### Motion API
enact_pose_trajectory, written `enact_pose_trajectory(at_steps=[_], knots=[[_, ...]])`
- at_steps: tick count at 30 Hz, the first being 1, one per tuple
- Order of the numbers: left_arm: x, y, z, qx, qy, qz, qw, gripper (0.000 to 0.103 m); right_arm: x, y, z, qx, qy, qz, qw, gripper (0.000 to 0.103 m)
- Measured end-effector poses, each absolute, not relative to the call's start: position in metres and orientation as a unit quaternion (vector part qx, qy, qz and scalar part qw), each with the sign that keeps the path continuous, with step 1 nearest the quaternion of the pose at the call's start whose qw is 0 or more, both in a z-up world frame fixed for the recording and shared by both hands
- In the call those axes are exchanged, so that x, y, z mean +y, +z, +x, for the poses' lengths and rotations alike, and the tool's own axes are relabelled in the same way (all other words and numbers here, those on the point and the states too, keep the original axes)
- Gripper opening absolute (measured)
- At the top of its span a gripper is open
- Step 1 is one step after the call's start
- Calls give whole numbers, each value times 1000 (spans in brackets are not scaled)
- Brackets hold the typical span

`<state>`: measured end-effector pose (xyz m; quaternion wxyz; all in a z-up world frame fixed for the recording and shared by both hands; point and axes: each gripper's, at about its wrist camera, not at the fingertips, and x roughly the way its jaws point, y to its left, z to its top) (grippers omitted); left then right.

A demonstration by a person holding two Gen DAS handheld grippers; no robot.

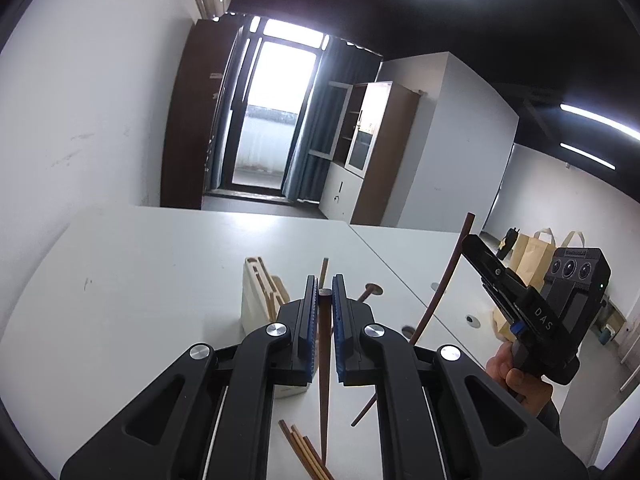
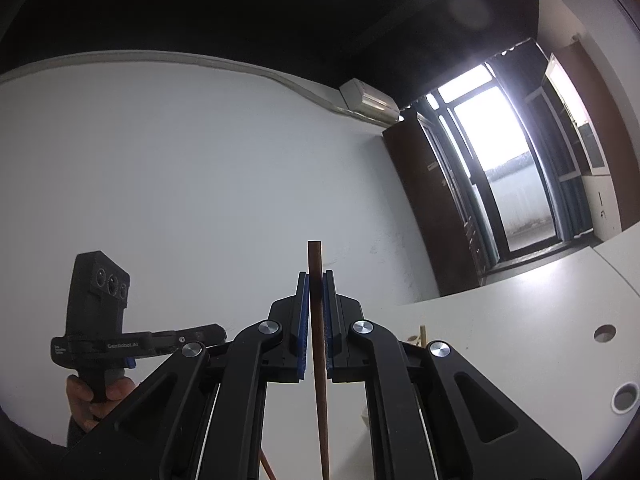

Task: Organize utensils
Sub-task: 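Carry both chopsticks upright over the cream holder and lower them in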

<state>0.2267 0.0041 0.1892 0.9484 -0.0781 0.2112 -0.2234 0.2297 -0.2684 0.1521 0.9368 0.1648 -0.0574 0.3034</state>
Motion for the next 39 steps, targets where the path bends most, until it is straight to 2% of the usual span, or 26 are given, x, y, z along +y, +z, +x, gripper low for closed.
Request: enact_pose_trajectory(at_steps=[12, 19, 31, 39], knots=[[-14, 256, 264, 158, -218, -55, 962, 7, -264, 192, 259, -82, 264, 123, 953, 7], [-25, 269, 285, 128, -219, -46, 966, 7, -259, 200, 279, -87, 246, 109, 959, 7], [-53, 231, 327, 123, -203, -17, 971, 7, -257, 171, 324, -58, 225, 99, 968, 7], [-61, 201, 348, 155, -205, -10, 966, 7, -244, 156, 322, -61, 208, 73, 973, 7]])
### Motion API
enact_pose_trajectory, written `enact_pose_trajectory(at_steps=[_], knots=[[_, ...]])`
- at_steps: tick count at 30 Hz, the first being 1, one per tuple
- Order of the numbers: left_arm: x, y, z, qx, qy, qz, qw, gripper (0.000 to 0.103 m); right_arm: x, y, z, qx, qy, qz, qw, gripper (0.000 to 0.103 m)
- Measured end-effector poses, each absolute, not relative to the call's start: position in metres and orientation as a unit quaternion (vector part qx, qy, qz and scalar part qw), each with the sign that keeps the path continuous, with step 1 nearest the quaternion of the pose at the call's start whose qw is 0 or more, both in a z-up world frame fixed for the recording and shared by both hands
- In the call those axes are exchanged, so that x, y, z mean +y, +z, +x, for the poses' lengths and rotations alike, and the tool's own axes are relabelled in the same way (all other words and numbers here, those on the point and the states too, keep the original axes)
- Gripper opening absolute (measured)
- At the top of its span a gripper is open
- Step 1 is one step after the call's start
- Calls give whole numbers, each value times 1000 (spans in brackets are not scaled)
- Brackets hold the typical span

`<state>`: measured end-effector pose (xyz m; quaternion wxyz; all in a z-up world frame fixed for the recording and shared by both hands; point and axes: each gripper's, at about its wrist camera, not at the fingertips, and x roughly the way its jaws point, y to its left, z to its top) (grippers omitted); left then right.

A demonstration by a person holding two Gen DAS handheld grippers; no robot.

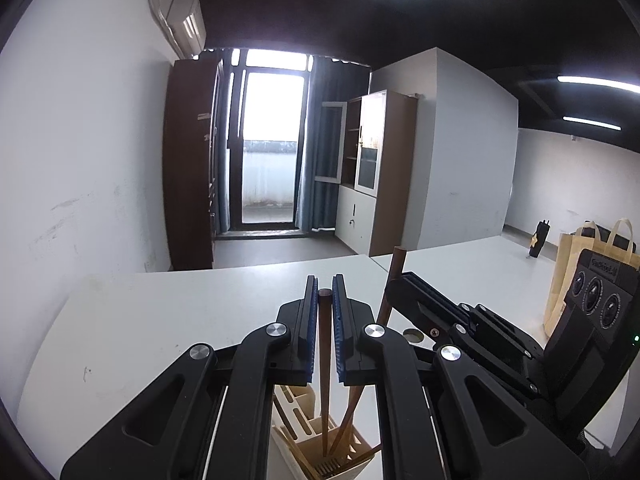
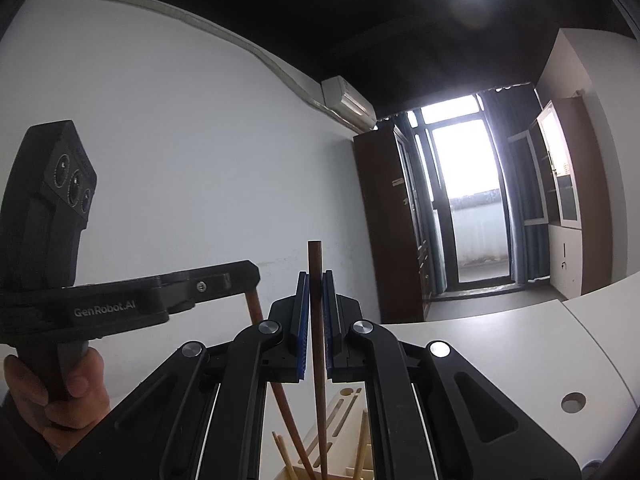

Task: Organize utensils
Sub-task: 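Carry both chopsticks upright over the cream holder and lower them in, then open both tools and withdraw them from the holder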

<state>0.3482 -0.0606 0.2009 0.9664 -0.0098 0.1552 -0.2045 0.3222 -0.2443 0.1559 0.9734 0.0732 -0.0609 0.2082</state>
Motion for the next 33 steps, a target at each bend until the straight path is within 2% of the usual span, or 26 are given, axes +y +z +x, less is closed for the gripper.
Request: enact_pose_trajectory(at_steps=[29, 31, 33], knots=[[-49, 155, 349, 242, -176, 7, 954, 8, -224, 115, 309, 14, 171, 14, 985, 8], [-44, 157, 347, 241, -172, 3, 955, 12, -224, 117, 304, 11, 169, 11, 986, 13], [-39, 161, 341, 237, -171, -2, 956, 18, -228, 122, 294, -4, 168, 19, 986, 37]])
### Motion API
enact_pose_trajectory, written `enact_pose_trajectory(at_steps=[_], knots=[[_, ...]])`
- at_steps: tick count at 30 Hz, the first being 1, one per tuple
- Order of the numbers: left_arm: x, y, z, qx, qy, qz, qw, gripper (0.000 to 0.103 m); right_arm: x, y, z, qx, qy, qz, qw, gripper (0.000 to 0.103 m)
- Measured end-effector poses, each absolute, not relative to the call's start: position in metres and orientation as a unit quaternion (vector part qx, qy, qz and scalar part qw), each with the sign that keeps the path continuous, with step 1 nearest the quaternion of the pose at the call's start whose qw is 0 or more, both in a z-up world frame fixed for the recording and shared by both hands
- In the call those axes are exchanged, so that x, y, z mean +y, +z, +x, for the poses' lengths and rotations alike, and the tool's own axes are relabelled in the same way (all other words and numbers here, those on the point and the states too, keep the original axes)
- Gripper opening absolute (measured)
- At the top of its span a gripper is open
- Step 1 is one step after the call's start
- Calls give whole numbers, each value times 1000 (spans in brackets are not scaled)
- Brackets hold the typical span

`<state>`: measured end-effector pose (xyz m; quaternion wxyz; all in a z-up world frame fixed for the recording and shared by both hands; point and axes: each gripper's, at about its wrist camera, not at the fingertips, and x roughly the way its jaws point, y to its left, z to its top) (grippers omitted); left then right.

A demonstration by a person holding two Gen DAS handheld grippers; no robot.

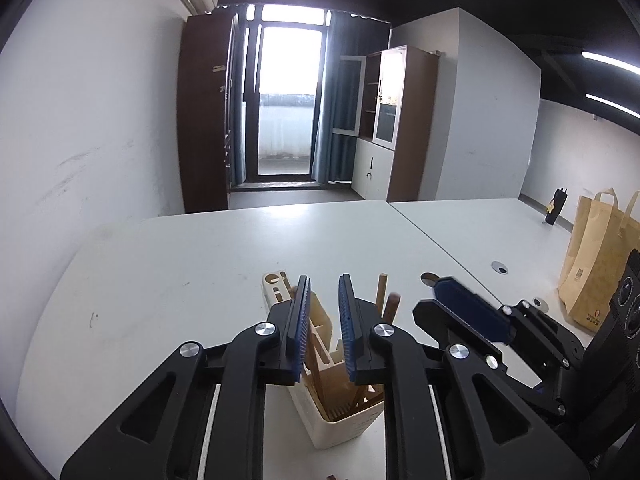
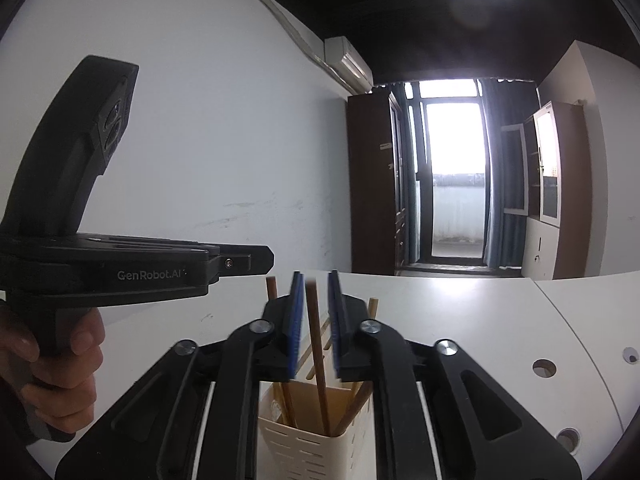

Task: Organize utensils
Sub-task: 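Open both tools and withdraw them from the holder, then close the right tool on a brown chopstick while the left tool grasps a pale one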

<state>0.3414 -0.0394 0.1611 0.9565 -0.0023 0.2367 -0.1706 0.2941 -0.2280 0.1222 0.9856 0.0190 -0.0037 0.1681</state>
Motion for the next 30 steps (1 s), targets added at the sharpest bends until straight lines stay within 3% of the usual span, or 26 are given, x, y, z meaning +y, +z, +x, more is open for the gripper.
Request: enact_pose_trajectory(at_steps=[2, 4, 6, 7, 9, 15, 24, 25, 27, 30], knots=[[-34, 168, 332, 230, -168, -4, 959, 33, -231, 127, 283, -15, 169, 25, 985, 47], [-26, 173, 320, 219, -158, -10, 963, 79, -236, 132, 270, -23, 166, 28, 985, 64], [-16, 172, 306, 212, -145, -15, 966, 91, -241, 130, 256, -26, 165, 35, 985, 83], [-11, 169, 300, 215, -135, -13, 967, 93, -244, 127, 249, -24, 164, 39, 985, 86], [-2, 157, 291, 230, -120, -14, 966, 96, -249, 116, 239, -11, 162, 45, 986, 93], [19, 81, 285, 327, -79, -33, 941, 97, -253, 67, 237, 75, 166, 62, 981, 94], [9, -21, 306, 427, -62, -31, 901, 97, -227, -28, 279, 286, 178, 41, 941, 93], [4, -30, 312, 438, -62, -25, 897, 95, -221, -42, 281, 307, 179, 35, 934, 90], [-7, -50, 313, 455, -59, -10, 889, 88, -210, -56, 287, 334, 182, 18, 925, 55], [-15, -68, 321, 478, -72, -15, 875, 73, -196, -71, 289, 357, 194, -9, 914, 37]])
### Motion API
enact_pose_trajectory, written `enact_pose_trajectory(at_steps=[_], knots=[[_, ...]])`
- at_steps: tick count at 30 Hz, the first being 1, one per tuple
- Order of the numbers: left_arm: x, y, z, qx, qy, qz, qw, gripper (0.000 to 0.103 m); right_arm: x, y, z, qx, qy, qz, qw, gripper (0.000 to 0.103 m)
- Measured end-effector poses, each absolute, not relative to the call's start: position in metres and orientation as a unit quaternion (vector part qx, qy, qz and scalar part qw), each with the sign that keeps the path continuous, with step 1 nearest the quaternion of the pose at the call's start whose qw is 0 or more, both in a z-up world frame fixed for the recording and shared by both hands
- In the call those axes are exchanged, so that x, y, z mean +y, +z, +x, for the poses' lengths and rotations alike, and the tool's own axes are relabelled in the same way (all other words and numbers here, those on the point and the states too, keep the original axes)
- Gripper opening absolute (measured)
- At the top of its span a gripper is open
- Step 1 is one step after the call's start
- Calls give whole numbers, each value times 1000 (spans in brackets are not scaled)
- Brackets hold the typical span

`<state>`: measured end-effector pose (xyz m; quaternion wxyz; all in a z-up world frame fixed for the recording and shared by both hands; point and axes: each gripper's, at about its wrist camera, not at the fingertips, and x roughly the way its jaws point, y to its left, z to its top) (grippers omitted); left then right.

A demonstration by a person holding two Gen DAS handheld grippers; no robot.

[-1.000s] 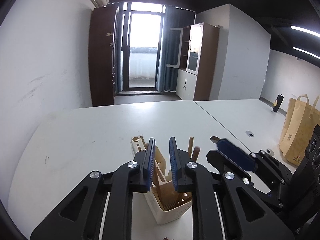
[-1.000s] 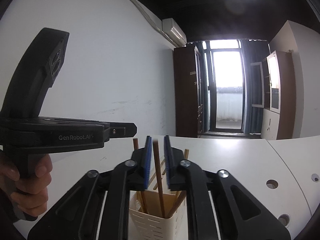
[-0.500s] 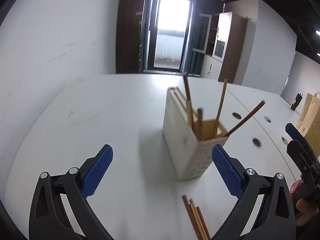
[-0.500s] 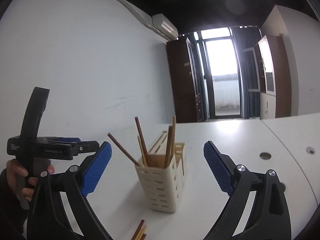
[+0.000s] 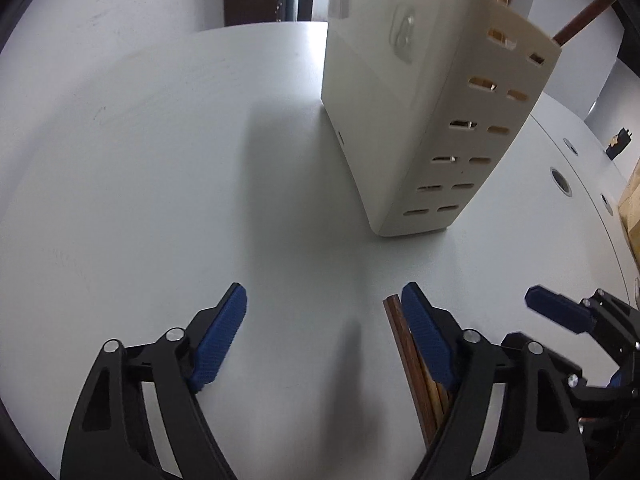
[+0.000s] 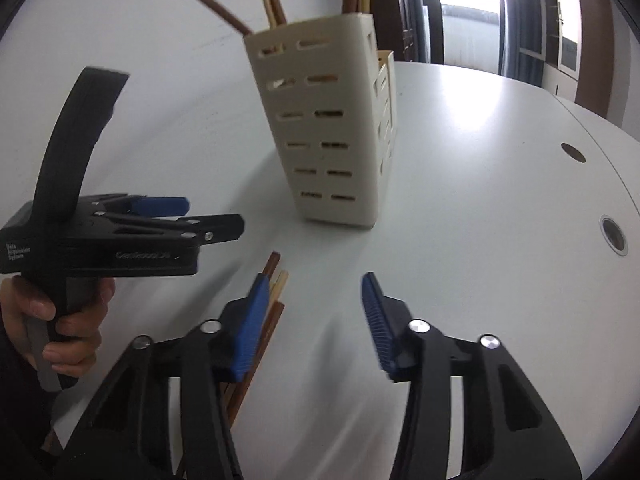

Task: Organize utensils
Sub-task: 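Close the right tool on a brown chopstick while the left tool grasps a pale one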

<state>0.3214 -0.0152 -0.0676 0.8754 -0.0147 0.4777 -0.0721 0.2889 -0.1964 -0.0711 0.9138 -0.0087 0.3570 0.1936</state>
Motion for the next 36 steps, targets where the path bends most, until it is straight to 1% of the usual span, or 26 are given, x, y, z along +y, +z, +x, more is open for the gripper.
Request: enact_pose_trajectory(at_steps=[1, 5, 8, 18, 23, 24, 27, 29, 33, 36], knots=[[-17, -72, 323, 481, -75, -16, 873, 71, -192, -74, 289, 361, 198, -14, 911, 36], [-18, -81, 320, 472, -69, -22, 878, 71, -182, -85, 288, 375, 211, -20, 903, 36], [-24, -89, 319, 476, -63, -20, 877, 71, -174, -98, 292, 390, 197, -41, 899, 33], [-30, -95, 311, 459, -42, 14, 887, 72, -163, -106, 287, 382, 204, -41, 900, 33], [-33, -95, 311, 452, -41, 27, 890, 72, -153, -110, 283, 384, 198, -62, 900, 32], [-33, -95, 311, 452, -41, 28, 891, 72, -150, -111, 284, 381, 191, -73, 902, 27], [-33, -96, 310, 452, -41, 29, 891, 72, -141, -113, 284, 379, 183, -80, 904, 23], [-35, -101, 310, 453, -44, 27, 890, 72, -143, -113, 284, 379, 179, -74, 905, 18], [-37, -98, 309, 455, -50, 26, 889, 68, -144, -116, 281, 382, 177, -61, 905, 10], [-39, -96, 314, 460, -52, 28, 886, 67, -144, -116, 283, 383, 177, -56, 905, 9]])
